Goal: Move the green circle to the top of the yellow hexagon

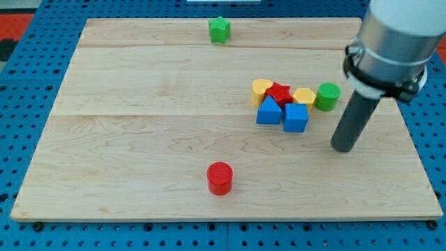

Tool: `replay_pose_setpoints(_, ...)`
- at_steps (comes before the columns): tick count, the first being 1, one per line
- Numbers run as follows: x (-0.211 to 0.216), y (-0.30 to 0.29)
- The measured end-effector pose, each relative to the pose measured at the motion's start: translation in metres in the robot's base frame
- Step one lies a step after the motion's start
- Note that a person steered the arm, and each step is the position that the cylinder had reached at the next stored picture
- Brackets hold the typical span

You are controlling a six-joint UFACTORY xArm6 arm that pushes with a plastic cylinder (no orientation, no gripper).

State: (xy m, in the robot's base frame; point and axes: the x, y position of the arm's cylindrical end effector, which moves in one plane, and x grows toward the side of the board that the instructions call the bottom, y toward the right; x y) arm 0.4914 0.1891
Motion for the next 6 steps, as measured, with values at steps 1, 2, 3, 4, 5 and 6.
replay_pose_setpoints(1,-0.058,0.029)
replay_pose_setpoints(2,-0.088,0.026)
replay_pose_setpoints(3,-0.088,-0.02)
replay_pose_setpoints(4,-0.076,-0.071)
replay_pose_setpoints(5,-0.07,-0.116)
replay_pose_setpoints(6,-0.06,-0.143)
